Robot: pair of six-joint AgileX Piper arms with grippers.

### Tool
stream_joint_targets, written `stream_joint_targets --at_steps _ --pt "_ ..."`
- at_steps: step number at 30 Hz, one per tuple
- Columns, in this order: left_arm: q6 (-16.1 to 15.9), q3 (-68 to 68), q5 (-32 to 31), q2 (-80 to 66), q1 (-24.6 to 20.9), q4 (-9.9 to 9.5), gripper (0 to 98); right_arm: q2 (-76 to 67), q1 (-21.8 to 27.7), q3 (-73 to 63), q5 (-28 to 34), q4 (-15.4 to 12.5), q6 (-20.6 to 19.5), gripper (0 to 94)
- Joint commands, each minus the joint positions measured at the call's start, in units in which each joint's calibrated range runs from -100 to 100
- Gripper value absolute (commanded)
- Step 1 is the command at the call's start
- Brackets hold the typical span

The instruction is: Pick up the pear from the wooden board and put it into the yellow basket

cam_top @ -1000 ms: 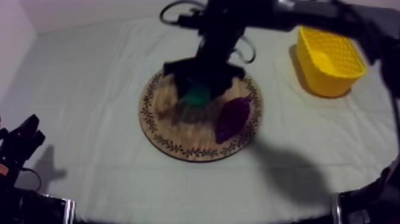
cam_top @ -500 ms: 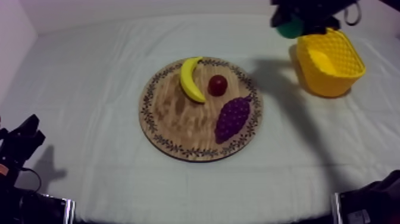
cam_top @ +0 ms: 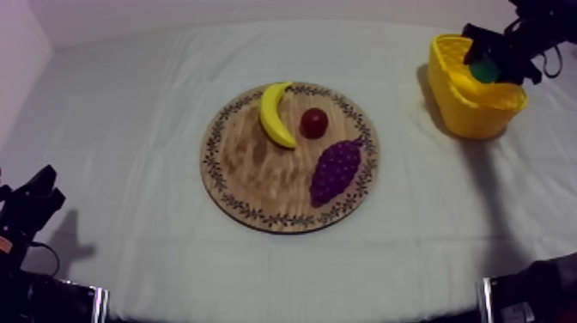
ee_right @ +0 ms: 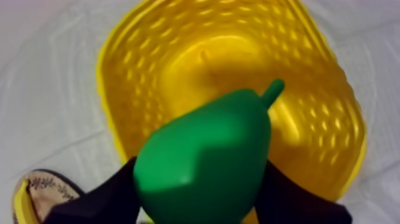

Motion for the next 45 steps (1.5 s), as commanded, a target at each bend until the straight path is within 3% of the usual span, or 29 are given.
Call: stream_joint_targets --at_steps 1,7,12,18,26,29,39,45 --pt "0.0 -0.05 0.01 -0.02 0.0 -0.01 0.1 1.11 0.04 0.06 -1.14 0.79 -0.6 41.9" --pt "0.0 -0.05 0.01 -0.02 0.0 -0.01 0.1 -1.85 0.15 4.45 -3.18 2.57 -1.0 68.8" --pt "0.0 -0.05 0.01 -0.02 0.0 -0.01 0.1 -10.99 0.66 10.96 -2.83 1.82 0.76 73.7" --pt "0.0 -0.05 0.01 -0.02 0.0 -0.01 0.1 -28.57 1.11 20.77 -1.98 -0.13 4.07 60.2" --pt "0.0 -0.05 0.01 -0.02 0.0 -0.01 0.1 -56.67 2.68 43.2 -10.79 -4.73 12.33 20.0" --pt "0.0 -0.05 0.01 -0.02 0.0 -0.01 0.1 -65.12 2.73 51.58 -13.39 -5.06 14.3 7.6" --pt "0.0 -0.05 0.01 -0.02 0.0 -0.01 0.1 -84.12 2.15 68.14 -12.86 -2.3 14.41 0.7" --pt "0.0 -0.05 0.01 -0.02 0.0 -0.01 0.1 -90.67 3.49 70.08 -10.22 -4.2 15.56 0.6"
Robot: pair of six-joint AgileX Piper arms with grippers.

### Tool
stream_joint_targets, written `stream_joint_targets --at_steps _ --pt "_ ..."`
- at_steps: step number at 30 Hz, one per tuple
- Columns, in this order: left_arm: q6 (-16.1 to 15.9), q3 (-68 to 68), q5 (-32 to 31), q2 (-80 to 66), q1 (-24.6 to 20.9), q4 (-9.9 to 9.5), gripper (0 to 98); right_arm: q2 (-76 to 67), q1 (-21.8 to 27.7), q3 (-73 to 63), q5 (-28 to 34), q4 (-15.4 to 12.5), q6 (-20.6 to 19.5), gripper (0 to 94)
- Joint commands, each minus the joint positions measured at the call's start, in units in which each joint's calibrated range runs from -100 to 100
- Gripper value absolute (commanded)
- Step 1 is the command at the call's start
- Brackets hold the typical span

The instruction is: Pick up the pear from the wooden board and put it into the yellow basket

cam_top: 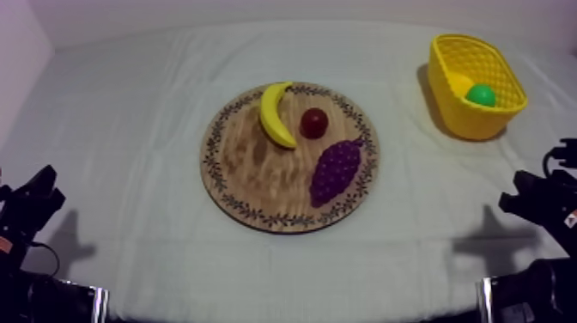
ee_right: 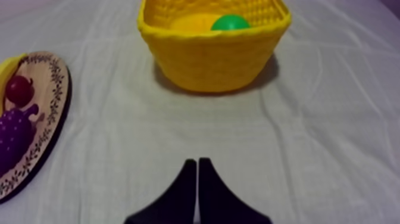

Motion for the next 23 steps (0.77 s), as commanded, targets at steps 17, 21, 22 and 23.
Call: stream_joint_targets --at_steps 17,21,22,23 --pt "0.0 -0.05 0.01 -0.02 0.0 -0.01 0.1 -10.6 1.91 0.19 0.92 -0.76 5.02 0.4" --pt "0.0 -0.05 0.01 -0.02 0.0 -0.01 0.1 -10.79 2.04 0.19 1.01 -0.77 5.32 0.4" --pt "0.0 -0.05 0.01 -0.02 0.0 -0.01 0.1 -10.8 2.05 0.19 1.02 -0.77 5.34 0.4" --pt "0.0 -0.05 0.01 -0.02 0.0 -0.01 0.1 -10.82 2.06 0.19 1.03 -0.77 5.36 0.4"
